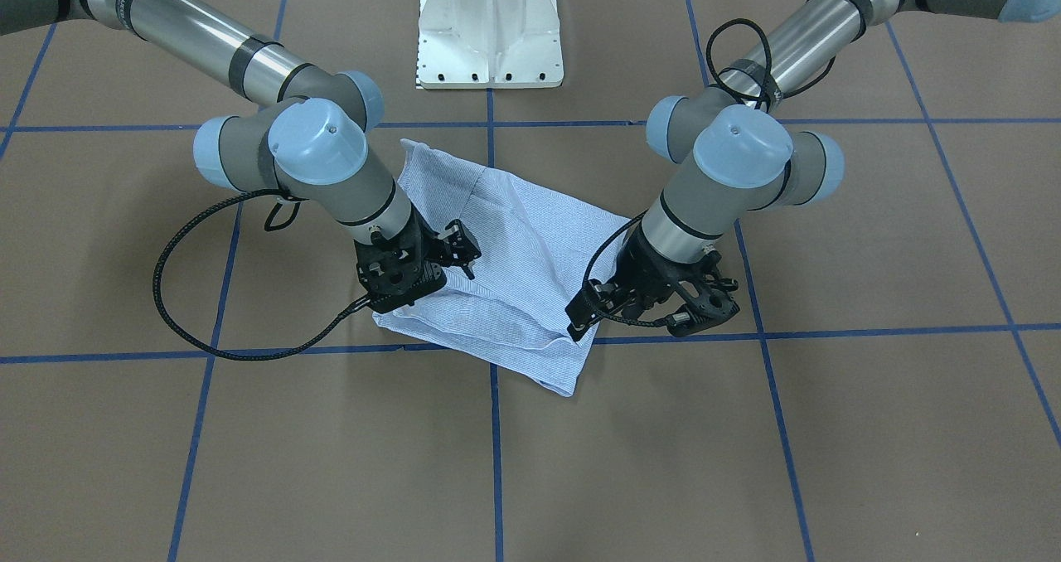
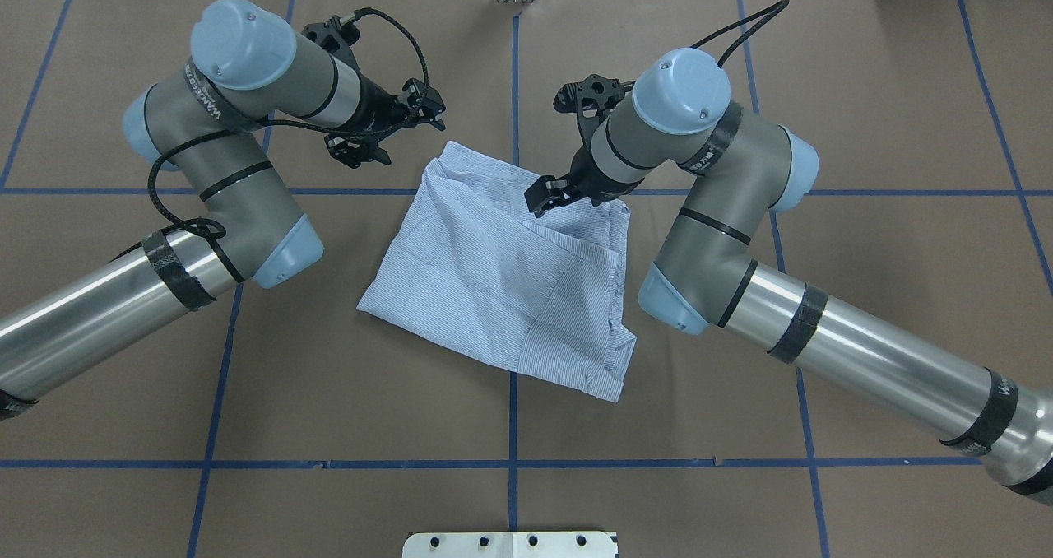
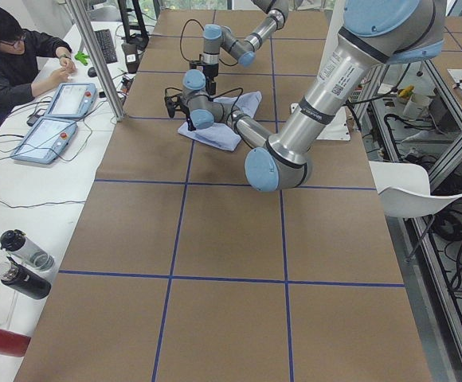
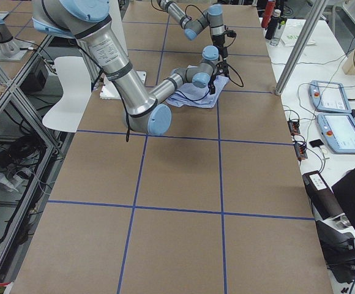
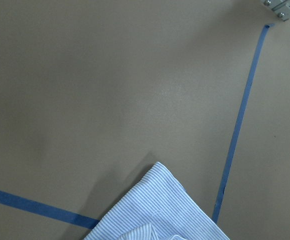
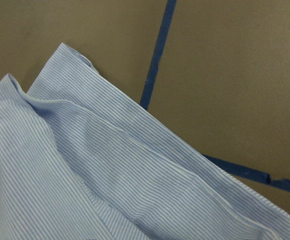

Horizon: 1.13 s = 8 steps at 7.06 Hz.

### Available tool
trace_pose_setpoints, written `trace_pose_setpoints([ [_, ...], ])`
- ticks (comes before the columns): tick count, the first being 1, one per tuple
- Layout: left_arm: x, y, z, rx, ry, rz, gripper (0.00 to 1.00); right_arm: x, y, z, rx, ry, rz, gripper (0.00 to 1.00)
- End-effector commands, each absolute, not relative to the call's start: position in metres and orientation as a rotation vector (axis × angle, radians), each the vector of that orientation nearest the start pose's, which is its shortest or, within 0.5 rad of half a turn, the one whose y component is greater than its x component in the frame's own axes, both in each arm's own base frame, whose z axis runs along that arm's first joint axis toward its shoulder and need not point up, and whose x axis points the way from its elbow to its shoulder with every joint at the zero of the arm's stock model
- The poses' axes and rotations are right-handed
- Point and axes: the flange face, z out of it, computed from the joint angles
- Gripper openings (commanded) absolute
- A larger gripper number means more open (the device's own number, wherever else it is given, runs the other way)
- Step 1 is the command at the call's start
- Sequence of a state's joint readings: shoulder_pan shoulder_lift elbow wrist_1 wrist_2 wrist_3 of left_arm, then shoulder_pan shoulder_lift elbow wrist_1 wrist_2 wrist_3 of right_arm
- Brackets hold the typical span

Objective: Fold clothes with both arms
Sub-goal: 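Press the folded shirt's top with the right gripper while the left gripper waits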

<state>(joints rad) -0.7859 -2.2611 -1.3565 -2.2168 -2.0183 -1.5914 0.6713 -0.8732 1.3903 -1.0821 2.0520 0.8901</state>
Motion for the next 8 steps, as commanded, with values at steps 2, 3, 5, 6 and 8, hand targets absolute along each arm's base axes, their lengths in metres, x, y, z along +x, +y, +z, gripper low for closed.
trace_pose_setpoints([
  [2,0.453,-0.594,0.261,0.034,1.183,-0.454,0.99,-0.537,-0.525,0.277,0.301,-1.025,-0.344,0.84],
  [3,0.453,-0.594,0.260,0.035,1.184,-0.453,0.99,-0.543,-0.520,0.279,0.298,-1.022,-0.356,0.80],
  [5,0.452,-0.595,0.261,0.035,1.183,-0.455,0.99,-0.549,-0.512,0.280,0.291,-1.025,-0.367,0.57],
  [6,0.451,-0.595,0.261,0.034,1.184,-0.456,0.99,-0.552,-0.508,0.282,0.287,-1.024,-0.375,0.37],
  [8,0.449,-0.597,0.261,0.037,1.184,-0.460,0.99,-0.558,-0.500,0.289,0.275,-1.019,-0.385,0.35],
])
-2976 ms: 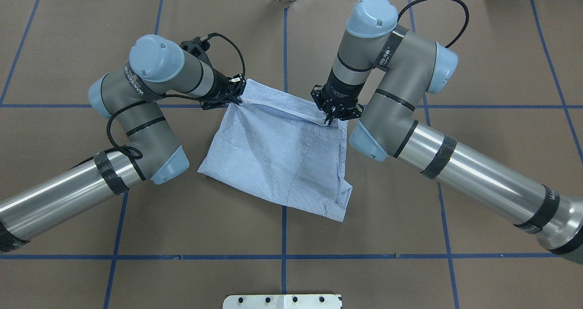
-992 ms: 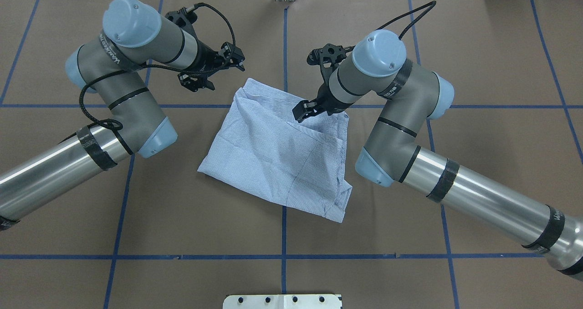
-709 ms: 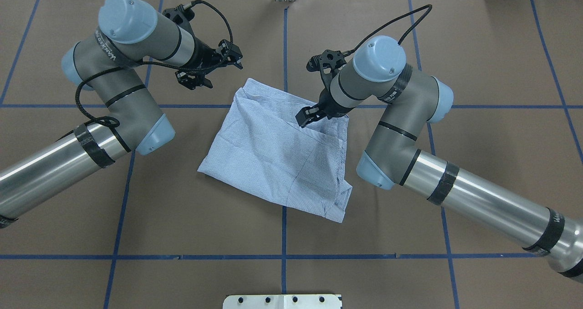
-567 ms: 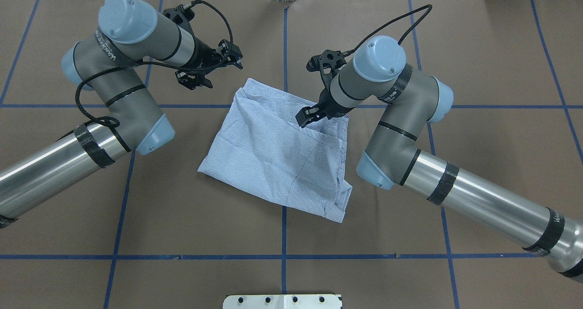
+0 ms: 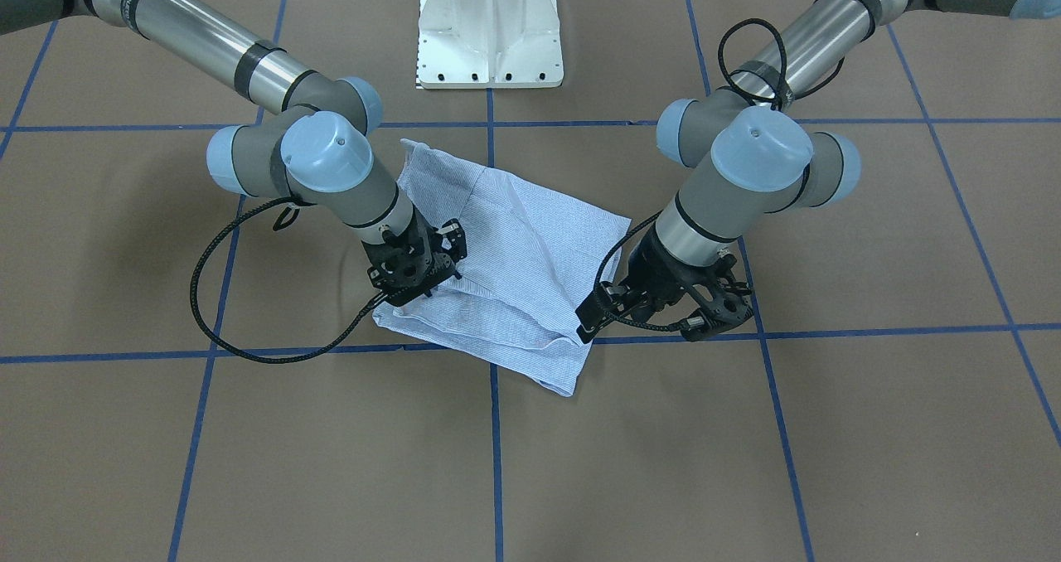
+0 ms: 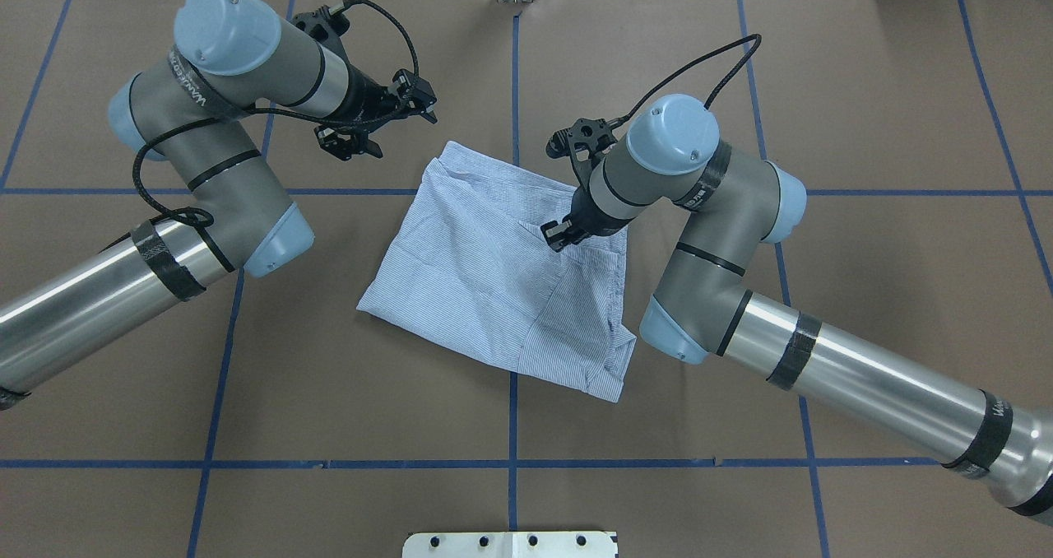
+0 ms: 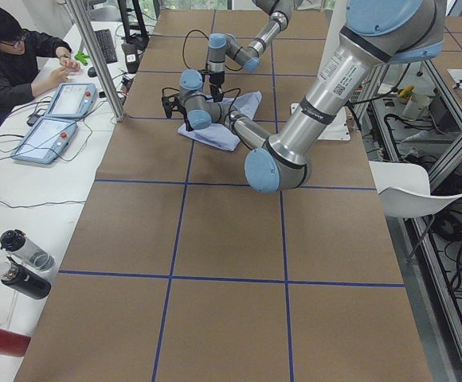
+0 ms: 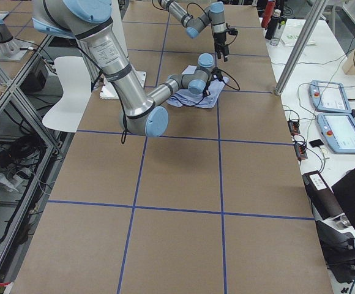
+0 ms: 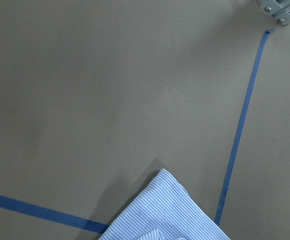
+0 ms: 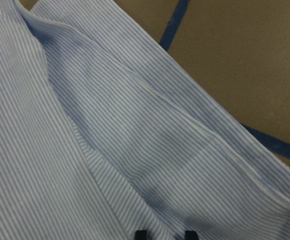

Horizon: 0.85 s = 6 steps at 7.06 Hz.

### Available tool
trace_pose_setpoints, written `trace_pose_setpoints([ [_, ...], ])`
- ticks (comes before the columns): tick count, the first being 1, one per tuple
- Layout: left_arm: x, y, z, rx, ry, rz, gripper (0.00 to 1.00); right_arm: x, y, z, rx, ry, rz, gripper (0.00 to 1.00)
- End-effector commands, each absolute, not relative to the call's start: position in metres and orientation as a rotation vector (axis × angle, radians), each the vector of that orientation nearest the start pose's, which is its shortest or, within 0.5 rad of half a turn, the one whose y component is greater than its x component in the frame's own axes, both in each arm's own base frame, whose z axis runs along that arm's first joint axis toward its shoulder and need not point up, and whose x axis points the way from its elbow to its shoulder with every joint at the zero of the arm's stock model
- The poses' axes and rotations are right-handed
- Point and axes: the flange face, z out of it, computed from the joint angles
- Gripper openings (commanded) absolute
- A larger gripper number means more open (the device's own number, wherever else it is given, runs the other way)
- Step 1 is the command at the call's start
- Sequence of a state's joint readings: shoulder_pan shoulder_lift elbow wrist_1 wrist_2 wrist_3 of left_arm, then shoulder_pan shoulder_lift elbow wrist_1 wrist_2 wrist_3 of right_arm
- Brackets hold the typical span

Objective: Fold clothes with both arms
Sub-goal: 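Press the folded shirt's top with the right gripper while the left gripper waits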

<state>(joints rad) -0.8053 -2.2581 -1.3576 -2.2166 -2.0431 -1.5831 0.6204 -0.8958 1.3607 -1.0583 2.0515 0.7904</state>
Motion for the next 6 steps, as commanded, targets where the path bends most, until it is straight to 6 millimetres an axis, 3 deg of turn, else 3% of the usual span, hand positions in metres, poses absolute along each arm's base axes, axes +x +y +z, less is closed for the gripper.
trace_pose_setpoints([
  [1,0.449,-0.597,0.261,0.037,1.184,-0.460,0.99,-0.558,-0.500,0.289,0.275,-1.019,-0.385,0.33],
  [2,0.448,-0.598,0.260,0.039,1.185,-0.460,0.99,-0.558,-0.500,0.289,0.277,-1.020,-0.386,0.06],
  [4,0.444,-0.601,0.260,0.041,1.186,-0.465,0.99,-0.551,-0.505,0.284,0.286,-1.028,-0.381,0.00],
  [6,0.444,-0.601,0.261,0.039,1.183,-0.467,0.99,-0.523,-0.523,0.269,0.298,-1.062,-0.362,0.00],
])
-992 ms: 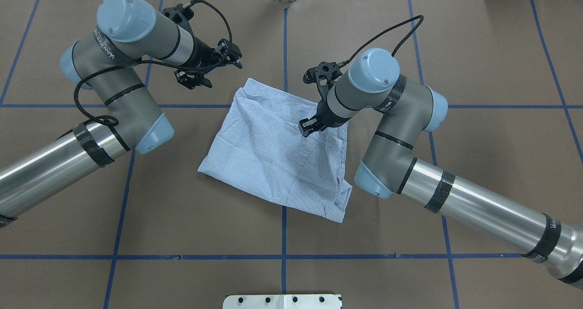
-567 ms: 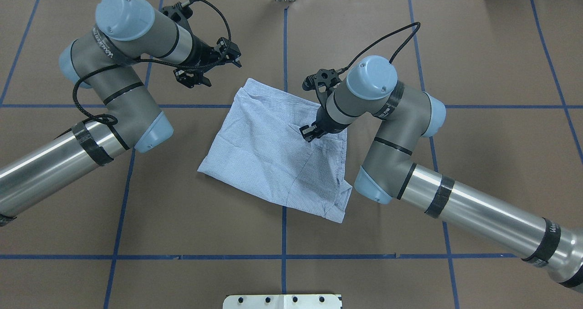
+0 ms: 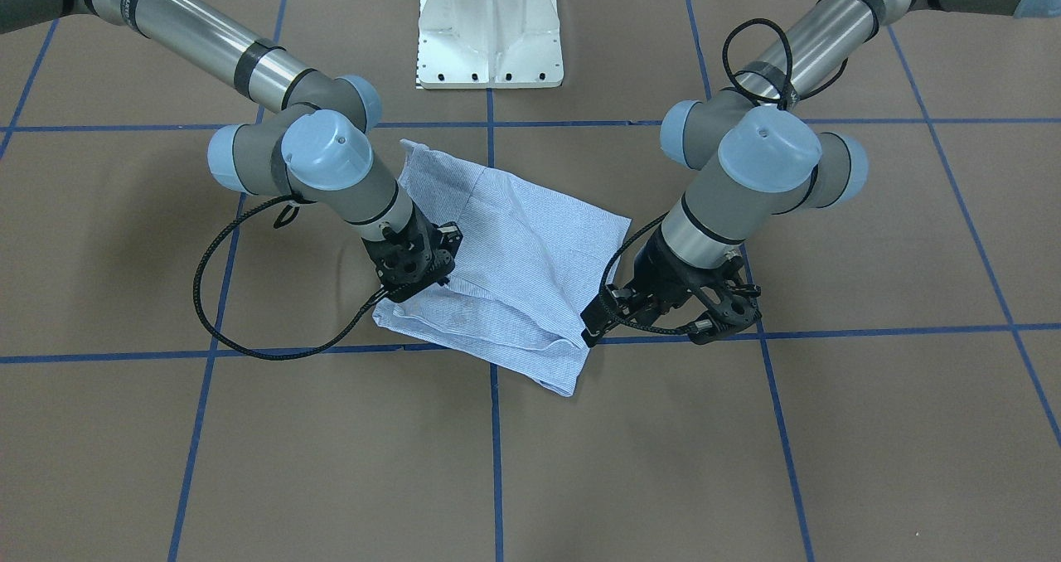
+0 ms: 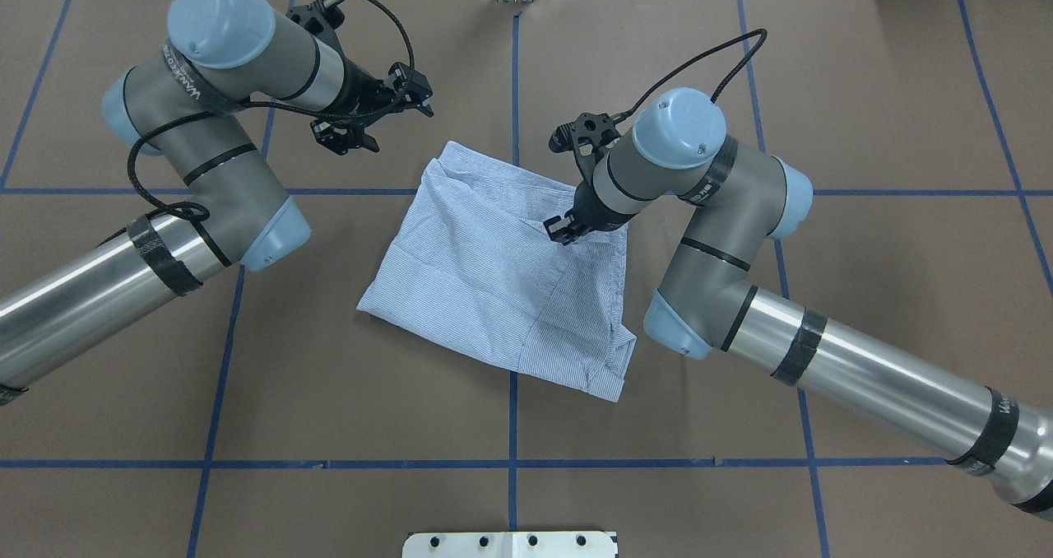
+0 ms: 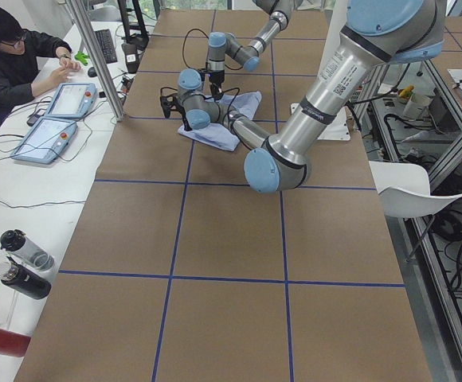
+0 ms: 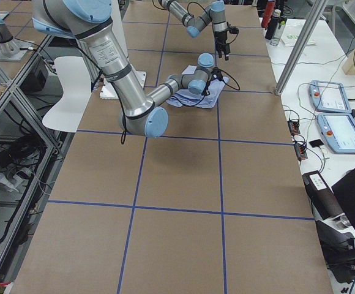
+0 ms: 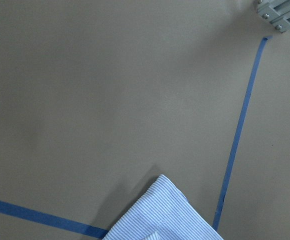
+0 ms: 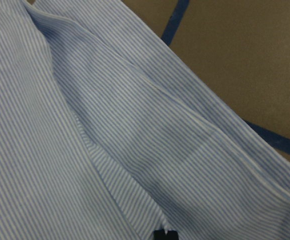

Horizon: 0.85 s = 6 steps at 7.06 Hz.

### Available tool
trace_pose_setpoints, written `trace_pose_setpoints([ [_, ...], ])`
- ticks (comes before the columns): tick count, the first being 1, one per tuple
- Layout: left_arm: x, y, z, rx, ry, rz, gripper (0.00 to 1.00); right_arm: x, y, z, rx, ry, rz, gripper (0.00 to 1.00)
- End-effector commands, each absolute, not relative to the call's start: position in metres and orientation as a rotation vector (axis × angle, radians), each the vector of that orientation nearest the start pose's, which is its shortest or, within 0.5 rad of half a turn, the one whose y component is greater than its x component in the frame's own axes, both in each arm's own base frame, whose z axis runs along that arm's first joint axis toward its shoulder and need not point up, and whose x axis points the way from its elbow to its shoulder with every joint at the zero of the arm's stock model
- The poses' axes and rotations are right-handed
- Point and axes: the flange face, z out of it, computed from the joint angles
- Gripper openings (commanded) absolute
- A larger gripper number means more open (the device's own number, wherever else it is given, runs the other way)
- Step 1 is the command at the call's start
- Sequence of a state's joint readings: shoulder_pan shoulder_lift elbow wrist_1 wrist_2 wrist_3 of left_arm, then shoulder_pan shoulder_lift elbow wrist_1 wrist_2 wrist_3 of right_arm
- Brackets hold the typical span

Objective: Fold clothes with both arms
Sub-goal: 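Press the folded shirt's top with the right gripper while the left gripper waits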

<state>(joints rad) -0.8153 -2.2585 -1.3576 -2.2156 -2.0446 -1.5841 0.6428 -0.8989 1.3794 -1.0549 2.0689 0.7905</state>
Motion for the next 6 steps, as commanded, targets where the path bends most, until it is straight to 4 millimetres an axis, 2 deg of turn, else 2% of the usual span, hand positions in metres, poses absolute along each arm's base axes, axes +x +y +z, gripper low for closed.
trace_pose_setpoints([
  [1,0.443,-0.601,0.260,0.040,1.184,-0.468,0.99,-0.507,-0.537,0.270,0.298,-1.065,-0.345,0.00],
  [2,0.443,-0.600,0.259,0.029,1.189,-0.460,0.99,-0.506,-0.542,0.276,0.298,-1.050,-0.332,0.00],
  [5,0.439,-0.603,0.259,0.030,1.190,-0.463,0.99,-0.523,-0.551,0.305,0.294,-0.974,-0.294,0.00],
  [6,0.439,-0.603,0.259,0.030,1.190,-0.463,0.99,-0.523,-0.552,0.307,0.290,-0.971,-0.287,0.52],
])
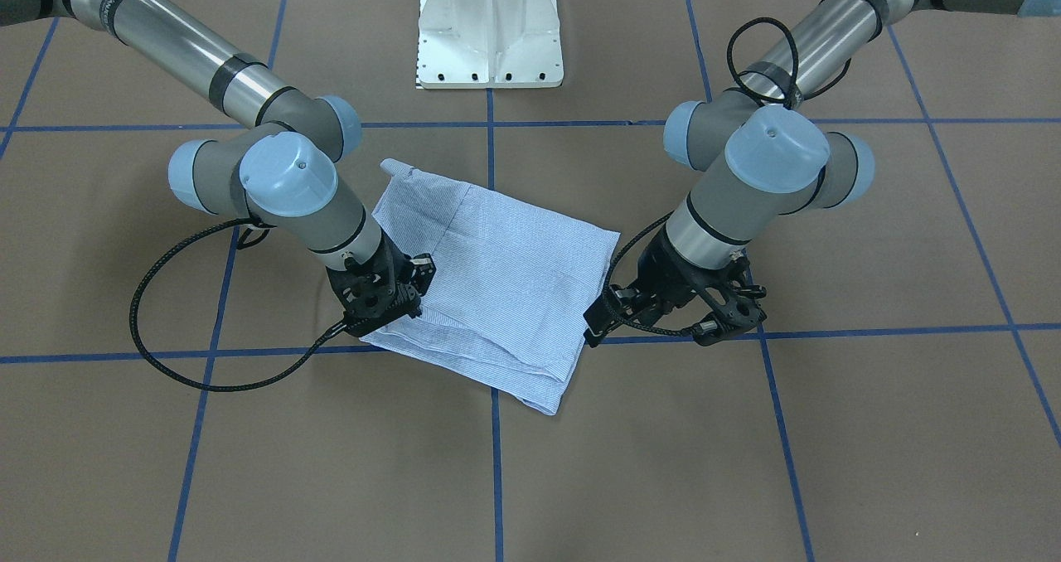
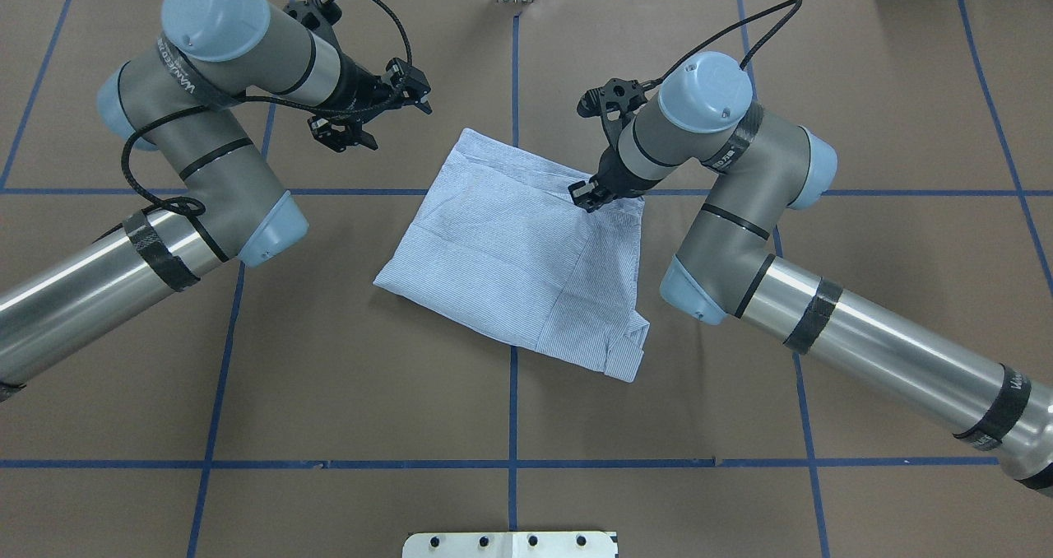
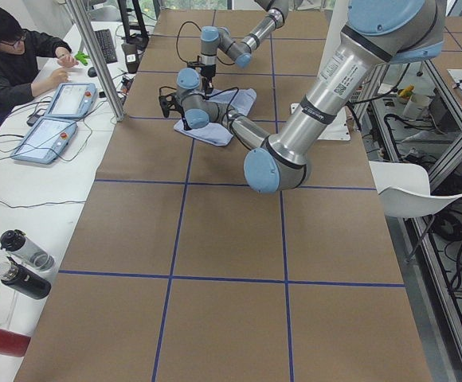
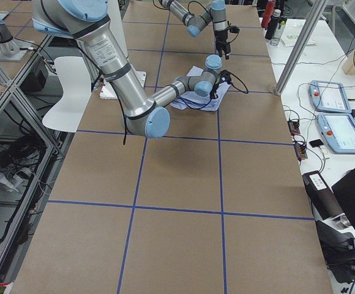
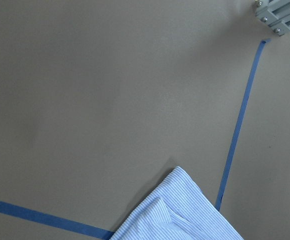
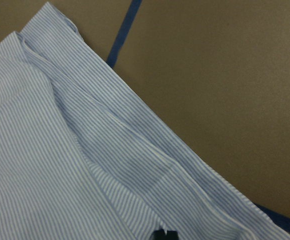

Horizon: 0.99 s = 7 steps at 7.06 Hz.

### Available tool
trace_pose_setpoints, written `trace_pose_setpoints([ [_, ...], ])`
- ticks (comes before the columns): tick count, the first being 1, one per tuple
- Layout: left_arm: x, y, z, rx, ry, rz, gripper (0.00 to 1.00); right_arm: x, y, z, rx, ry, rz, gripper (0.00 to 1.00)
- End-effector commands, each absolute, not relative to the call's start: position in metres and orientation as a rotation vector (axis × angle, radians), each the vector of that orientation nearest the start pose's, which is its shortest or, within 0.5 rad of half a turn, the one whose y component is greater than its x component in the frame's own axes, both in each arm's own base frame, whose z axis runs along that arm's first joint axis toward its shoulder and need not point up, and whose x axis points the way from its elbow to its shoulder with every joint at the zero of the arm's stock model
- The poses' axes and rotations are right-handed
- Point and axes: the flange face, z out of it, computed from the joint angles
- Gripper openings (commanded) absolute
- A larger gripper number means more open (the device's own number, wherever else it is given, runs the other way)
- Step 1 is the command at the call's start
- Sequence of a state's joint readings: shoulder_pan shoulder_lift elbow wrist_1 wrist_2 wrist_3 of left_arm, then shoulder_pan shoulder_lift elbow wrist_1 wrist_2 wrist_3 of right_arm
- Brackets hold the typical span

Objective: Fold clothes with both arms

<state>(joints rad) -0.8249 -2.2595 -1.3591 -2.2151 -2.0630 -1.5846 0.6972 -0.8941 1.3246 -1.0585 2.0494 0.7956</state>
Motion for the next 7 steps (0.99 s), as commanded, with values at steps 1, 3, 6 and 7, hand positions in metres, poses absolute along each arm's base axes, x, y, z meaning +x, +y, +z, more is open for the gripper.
trace_pose_setpoints([
  [1,0.439,-0.603,0.259,0.030,1.190,-0.463,0.99,-0.522,-0.553,0.303,0.293,-0.978,-0.281,0.99],
  [3,0.439,-0.603,0.258,0.031,1.191,-0.463,0.99,-0.510,-0.561,0.298,0.294,-0.983,-0.263,1.00],
  [6,0.398,-0.574,0.274,0.062,1.215,-0.449,0.99,-0.428,-0.577,0.274,0.218,-0.955,-0.163,1.00],
  [7,0.366,-0.563,0.285,0.151,1.198,-0.352,0.99,-0.392,-0.578,0.260,0.189,-0.907,-0.121,1.00],
])
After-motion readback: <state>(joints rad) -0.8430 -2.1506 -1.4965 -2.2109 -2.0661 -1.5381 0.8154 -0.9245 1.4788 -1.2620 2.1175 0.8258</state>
